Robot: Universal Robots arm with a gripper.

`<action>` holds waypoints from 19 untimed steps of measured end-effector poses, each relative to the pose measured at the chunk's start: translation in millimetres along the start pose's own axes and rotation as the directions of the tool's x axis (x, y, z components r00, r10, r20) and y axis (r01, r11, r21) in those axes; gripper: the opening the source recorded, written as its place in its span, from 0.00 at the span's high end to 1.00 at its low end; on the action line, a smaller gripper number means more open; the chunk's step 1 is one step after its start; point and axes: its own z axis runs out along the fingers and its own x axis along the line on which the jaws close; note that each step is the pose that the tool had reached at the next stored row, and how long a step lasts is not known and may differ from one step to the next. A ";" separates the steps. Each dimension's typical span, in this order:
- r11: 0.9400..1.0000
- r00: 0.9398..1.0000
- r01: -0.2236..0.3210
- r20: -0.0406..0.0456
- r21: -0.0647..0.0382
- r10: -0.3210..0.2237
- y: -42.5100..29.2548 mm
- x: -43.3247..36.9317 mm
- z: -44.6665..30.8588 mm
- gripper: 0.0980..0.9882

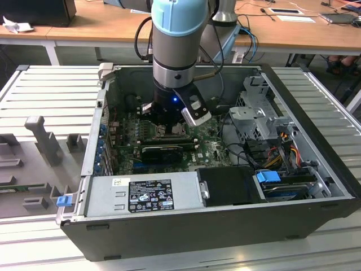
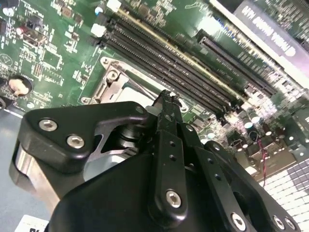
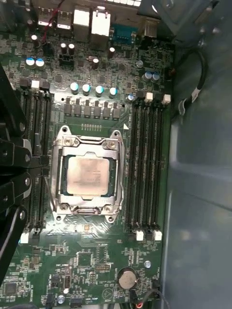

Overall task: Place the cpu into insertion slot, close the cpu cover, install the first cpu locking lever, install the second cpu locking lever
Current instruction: 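Install the second cpu locking lever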

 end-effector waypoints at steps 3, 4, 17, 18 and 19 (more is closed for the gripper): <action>1.000 1.000 0.000 0.000 -0.004 0.000 -4.2 1.9 -0.7 0.99; 1.000 1.000 0.000 0.000 -0.005 0.000 -4.5 3.8 -0.8 0.99; 0.998 1.000 0.001 0.004 -0.067 -0.001 -9.3 25.5 23.6 0.99; 0.998 1.000 0.002 0.004 -0.070 -0.001 -11.4 25.6 25.5 0.99; 0.997 1.000 0.001 0.005 -0.074 -0.001 -12.0 26.5 27.2 0.99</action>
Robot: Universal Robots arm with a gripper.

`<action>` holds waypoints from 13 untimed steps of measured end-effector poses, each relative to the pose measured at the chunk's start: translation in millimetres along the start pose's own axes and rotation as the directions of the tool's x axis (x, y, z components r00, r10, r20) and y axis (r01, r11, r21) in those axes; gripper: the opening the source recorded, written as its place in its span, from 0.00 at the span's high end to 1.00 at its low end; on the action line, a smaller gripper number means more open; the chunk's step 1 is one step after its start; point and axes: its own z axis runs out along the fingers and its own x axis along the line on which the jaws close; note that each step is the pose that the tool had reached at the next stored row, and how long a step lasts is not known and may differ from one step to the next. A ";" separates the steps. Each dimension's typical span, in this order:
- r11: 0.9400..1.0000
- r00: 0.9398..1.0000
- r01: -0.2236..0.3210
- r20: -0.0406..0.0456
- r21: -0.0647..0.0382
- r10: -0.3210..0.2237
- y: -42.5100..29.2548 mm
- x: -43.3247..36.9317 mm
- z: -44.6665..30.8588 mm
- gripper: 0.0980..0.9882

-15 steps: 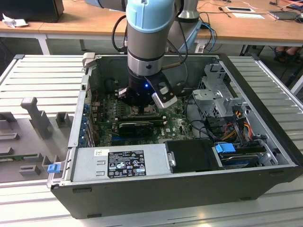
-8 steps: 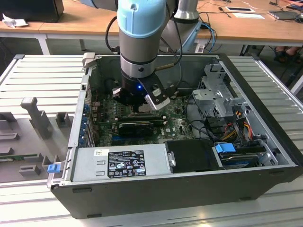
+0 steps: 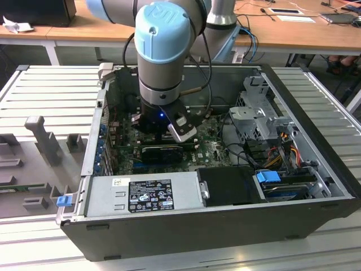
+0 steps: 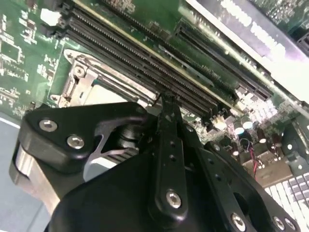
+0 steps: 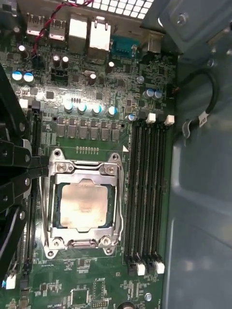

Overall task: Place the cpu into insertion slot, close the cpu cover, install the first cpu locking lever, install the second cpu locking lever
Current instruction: 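Install the second cpu locking lever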

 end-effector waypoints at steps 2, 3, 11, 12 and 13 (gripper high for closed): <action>1.000 1.000 0.000 0.000 -0.008 0.000 -0.4 4.6 1.5 0.99; 1.000 1.000 0.000 0.001 -0.012 0.000 -0.5 6.4 2.1 0.99; 0.999 1.000 0.001 0.004 -0.052 -0.001 -2.3 10.6 9.3 0.99; 0.998 1.000 0.001 0.004 -0.061 0.000 -2.4 10.7 10.0 0.99; 0.998 1.000 0.001 0.005 -0.070 0.000 -2.6 10.7 10.7 0.99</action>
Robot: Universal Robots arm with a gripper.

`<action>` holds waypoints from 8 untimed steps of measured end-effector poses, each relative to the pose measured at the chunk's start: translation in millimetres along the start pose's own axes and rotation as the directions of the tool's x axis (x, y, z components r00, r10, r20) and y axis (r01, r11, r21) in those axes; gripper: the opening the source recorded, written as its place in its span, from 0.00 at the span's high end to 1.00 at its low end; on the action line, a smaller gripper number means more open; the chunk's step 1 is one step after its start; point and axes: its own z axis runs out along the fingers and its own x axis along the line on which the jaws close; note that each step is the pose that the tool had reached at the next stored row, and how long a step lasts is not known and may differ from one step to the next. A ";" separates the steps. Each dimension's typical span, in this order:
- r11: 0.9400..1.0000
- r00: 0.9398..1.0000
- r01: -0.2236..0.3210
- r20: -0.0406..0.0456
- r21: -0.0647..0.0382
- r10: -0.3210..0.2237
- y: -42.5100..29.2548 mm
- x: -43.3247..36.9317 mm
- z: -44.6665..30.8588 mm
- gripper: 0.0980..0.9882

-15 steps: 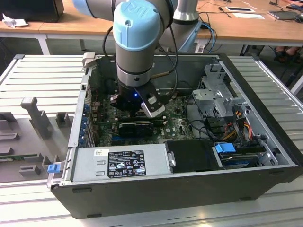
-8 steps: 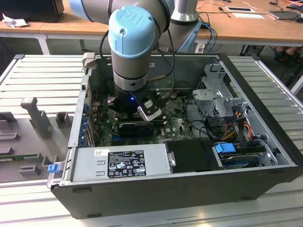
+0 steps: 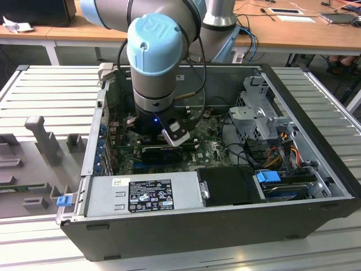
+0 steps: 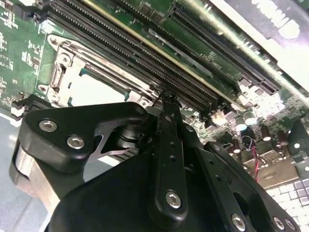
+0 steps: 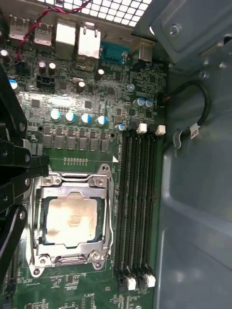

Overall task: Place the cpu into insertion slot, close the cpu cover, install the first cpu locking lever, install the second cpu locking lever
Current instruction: 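Install the second cpu locking lever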

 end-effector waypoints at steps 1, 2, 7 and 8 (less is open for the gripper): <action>1.000 1.000 0.000 0.000 -0.005 0.000 -0.2 0.0 0.7 0.99; 1.000 1.000 0.000 0.001 -0.012 0.000 -0.8 0.0 2.7 0.99; 1.000 1.000 0.000 0.002 -0.025 0.000 0.9 0.3 -3.4 0.99; 1.000 1.000 0.000 0.002 -0.026 0.000 2.6 0.3 -8.4 0.99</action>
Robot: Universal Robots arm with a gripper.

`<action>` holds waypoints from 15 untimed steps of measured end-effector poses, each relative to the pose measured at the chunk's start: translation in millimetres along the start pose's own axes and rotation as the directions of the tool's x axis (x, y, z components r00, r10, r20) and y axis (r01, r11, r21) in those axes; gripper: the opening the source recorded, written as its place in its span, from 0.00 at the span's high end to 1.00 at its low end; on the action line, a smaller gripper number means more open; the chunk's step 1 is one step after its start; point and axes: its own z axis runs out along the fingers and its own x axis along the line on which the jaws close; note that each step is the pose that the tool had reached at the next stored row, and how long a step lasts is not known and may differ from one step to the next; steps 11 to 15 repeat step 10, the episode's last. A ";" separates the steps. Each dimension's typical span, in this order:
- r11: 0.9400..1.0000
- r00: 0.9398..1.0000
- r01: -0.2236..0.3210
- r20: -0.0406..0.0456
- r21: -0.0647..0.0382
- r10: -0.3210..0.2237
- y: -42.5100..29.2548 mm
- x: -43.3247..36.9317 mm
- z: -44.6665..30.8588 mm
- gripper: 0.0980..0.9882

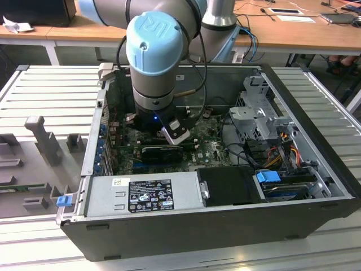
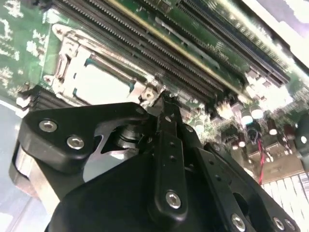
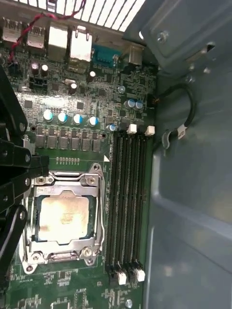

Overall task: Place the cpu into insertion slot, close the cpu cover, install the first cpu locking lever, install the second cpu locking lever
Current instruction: 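Install the second cpu locking lever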

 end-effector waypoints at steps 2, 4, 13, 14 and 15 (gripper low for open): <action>1.000 1.000 0.000 0.000 0.000 0.000 3.3 -0.1 -9.3 0.99; 1.000 1.000 0.000 0.000 0.000 0.000 6.7 -0.3 -18.7 0.99; 1.000 1.000 0.000 0.000 0.000 0.000 8.6 -0.4 -24.2 0.99; 1.000 1.000 0.000 0.000 0.000 0.000 8.6 -0.4 -24.2 0.99; 1.000 1.000 0.000 0.000 0.000 0.000 8.6 -0.4 -24.2 0.99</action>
